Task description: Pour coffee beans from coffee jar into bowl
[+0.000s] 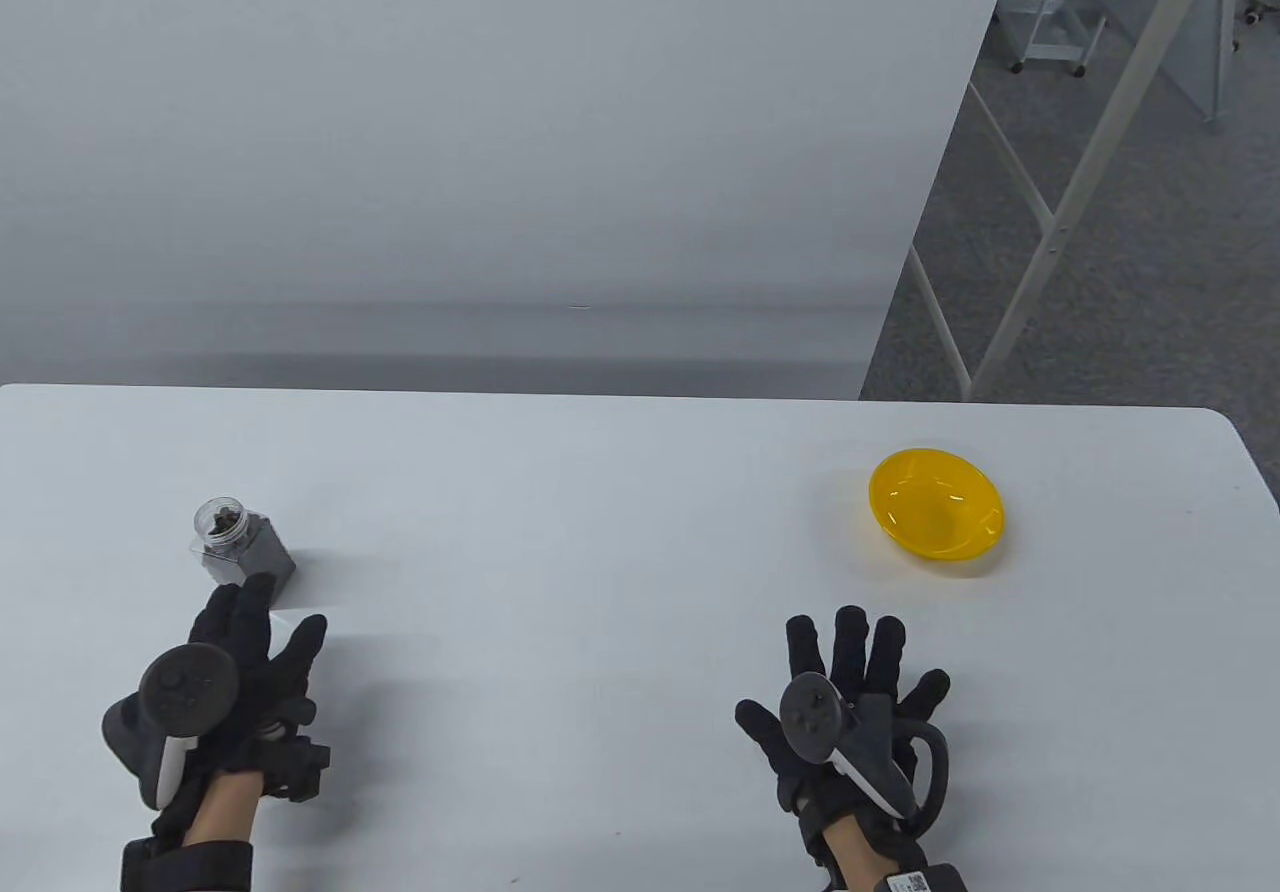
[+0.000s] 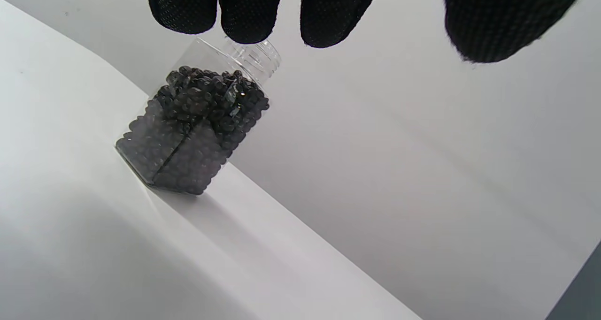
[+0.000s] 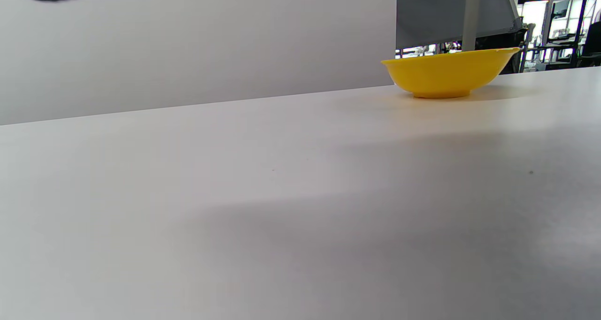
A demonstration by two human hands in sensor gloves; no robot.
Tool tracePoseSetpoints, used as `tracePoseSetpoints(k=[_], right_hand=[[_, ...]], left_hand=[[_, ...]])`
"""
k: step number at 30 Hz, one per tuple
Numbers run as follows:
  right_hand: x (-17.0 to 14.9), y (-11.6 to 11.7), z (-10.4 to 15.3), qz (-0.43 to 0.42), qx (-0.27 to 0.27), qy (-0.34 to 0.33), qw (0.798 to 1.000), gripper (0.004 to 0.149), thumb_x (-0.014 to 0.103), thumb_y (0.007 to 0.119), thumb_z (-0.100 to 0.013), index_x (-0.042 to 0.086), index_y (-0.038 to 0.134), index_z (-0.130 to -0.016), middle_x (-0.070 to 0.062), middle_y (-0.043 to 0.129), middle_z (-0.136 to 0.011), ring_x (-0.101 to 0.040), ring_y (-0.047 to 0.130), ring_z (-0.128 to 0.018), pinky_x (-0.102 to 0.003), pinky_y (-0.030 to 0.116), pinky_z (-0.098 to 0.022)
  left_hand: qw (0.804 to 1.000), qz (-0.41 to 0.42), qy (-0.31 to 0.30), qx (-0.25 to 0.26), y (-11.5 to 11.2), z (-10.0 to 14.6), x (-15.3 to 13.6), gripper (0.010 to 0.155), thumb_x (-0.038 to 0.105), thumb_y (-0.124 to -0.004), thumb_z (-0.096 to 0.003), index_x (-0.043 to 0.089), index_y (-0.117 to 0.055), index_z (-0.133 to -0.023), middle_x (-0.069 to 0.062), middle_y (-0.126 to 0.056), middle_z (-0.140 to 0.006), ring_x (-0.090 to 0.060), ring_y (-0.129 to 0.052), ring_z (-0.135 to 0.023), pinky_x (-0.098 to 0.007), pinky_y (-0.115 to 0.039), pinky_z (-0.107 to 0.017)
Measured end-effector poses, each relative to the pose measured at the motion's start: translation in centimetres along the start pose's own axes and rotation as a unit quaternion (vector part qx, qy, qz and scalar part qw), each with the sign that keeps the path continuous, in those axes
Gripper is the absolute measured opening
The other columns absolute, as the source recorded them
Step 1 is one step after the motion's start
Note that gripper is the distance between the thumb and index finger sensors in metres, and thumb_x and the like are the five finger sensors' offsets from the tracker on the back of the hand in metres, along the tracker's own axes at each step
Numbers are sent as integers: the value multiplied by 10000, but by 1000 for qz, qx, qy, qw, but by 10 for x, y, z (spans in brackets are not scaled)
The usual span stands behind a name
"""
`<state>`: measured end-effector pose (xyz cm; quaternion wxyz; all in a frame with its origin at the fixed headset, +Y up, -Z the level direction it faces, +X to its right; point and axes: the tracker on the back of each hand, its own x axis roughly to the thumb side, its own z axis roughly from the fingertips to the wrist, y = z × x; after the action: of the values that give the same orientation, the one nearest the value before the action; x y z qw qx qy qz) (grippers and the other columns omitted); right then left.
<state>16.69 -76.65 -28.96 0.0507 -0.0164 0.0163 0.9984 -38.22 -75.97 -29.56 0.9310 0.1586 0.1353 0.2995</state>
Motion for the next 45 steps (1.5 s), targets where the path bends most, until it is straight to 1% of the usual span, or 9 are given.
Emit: tracePoseSetpoints(k=[6, 11, 16, 20, 23, 26, 30, 39, 45], right_hand=[[-1, -1, -1, -8, 0, 3, 1000, 932, 815, 548, -357, 365, 21, -981, -168, -118, -1046, -514, -81, -952, -862, 46, -493], [-1, -1, -1, -8, 2, 4, 1000, 933, 815, 548, -357, 364, 22, -981, -167, -120, -1046, -513, -86, -951, -862, 44, -493], [-1, -1, -2, -6, 3, 3, 1000, 933, 816, 547, -357, 364, 21, -982, -168, -123, -1045, -514, -86, -950, -862, 46, -494], [0, -1, -2, -4, 5, 3, 1000, 933, 817, 545, -358, 364, 18, -981, -169, -123, -1045, -514, -88, -950, -863, 46, -493], [0, -1, -3, -6, 8, 5, 1000, 934, 815, 547, -359, 363, 17, -982, -166, -126, -1045, -512, -93, -949, -861, 41, -493], [0, -1, -3, -6, 9, 6, 1000, 933, 815, 546, -360, 363, 16, -981, -167, -128, -1044, -511, -95, -948, -861, 40, -492], [0, -1, -4, -6, 10, 7, 1000, 933, 815, 545, -361, 364, 14, -981, -167, -128, -1043, -509, -96, -949, -860, 39, -494], [-1, -1, -5, -4, 13, 11, 1000, 934, 815, 546, -359, 363, 13, -980, -164, -132, -1042, -504, -104, -948, -858, 30, -494], [0, -1, -5, 0, 14, 11, 1000, 935, 817, 543, -359, 364, 10, -979, -163, -135, -1042, -505, -107, -946, -858, 30, -493]], left_hand=[[999, 37, 35, 8, 1, -3, -13, 834, 678, -726, -407, 187, -545, -1056, -225, -494, -1099, -576, -566, -989, -798, -412, -581], [997, 46, 54, 21, 4, -8, -24, 868, 680, -754, -397, 177, -513, -1062, -222, -486, -1100, -572, -575, -987, -791, -430, -584], [995, 62, 75, 28, 5, -12, -35, 932, 676, -801, -377, 145, -465, -1064, -219, -473, -1097, -570, -587, -982, -787, -446, -590], [994, 59, 79, 36, 7, -18, -43, 989, 679, -837, -359, 121, -426, -1065, -217, -464, -1091, -563, -594, -980, -781, -456, -594], [994, 63, 85, 33, 8, -26, -49, 1019, 677, -862, -346, 115, -411, -1066, -219, -448, -1093, -567, -578, -983, -780, -449, -600], [993, 74, 88, 15, 5, -33, -53, 1079, 675, -893, -315, 107, -373, -1072, -221, -403, -1100, -577, -535, -996, -785, -431, -608], [993, 79, 86, 18, 3, -43, -57, 1091, 658, -918, -301, 108, -375, -1071, -218, -403, -1100, -570, -534, -1000, -781, -433, -614], [989, 99, 109, 17, -1, -59, -69, 1132, 621, -968, -264, 89, -373, -1067, -226, -407, -1091, -577, -542, -992, -780, -439, -614], [985, 126, 120, 5, -4, -71, -77, 1183, 593, -995, -248, 76, -316, -1067, -237, -339, -1089, -591, -481, -997, -773, -408, -622]])
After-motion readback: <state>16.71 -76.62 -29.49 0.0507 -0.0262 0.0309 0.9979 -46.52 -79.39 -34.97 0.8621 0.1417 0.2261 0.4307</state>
